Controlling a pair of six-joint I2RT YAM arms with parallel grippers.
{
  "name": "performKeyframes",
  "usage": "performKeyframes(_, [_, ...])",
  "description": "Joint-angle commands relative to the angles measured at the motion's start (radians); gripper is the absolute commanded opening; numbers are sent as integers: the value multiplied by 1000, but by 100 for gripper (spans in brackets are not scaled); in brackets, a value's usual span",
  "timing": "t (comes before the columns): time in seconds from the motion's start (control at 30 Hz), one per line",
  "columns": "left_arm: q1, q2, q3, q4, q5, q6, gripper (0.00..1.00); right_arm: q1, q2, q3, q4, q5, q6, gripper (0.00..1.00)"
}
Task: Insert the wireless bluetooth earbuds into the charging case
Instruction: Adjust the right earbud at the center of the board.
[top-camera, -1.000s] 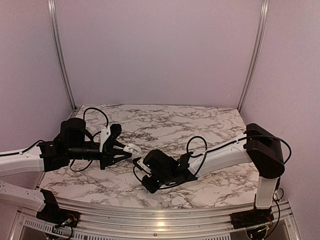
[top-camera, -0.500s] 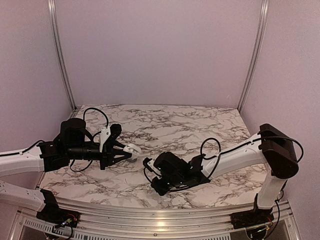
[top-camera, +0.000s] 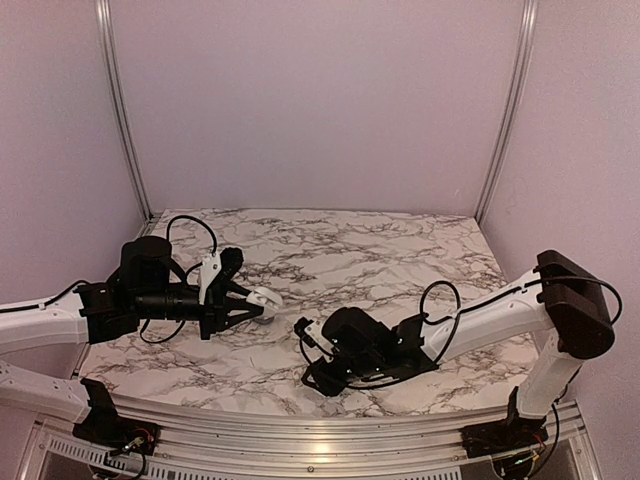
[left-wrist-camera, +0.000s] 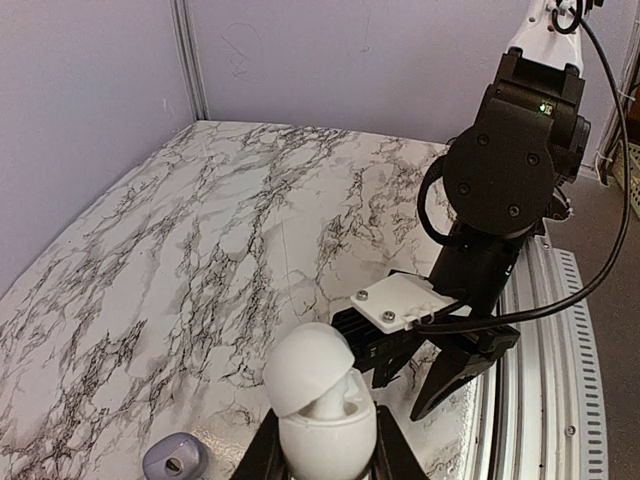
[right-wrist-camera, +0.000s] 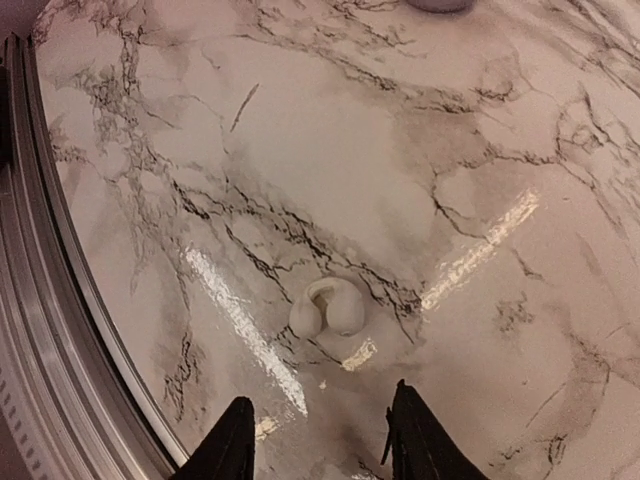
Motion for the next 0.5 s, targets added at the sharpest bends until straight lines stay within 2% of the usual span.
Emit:
performKeyframes(0.0, [7,-5,-6,33,-3,-4,0,-9,34,95,-1,32,-61,45])
performKeyframes(0.2, [14,-7,-8,33,-6,-4,0,-73,118,194,-49,-94,-158,46])
performKeyframes(0.47, [19,-13,-10,35,13,-4,0,-80,209,276,-109,-276,-242,42])
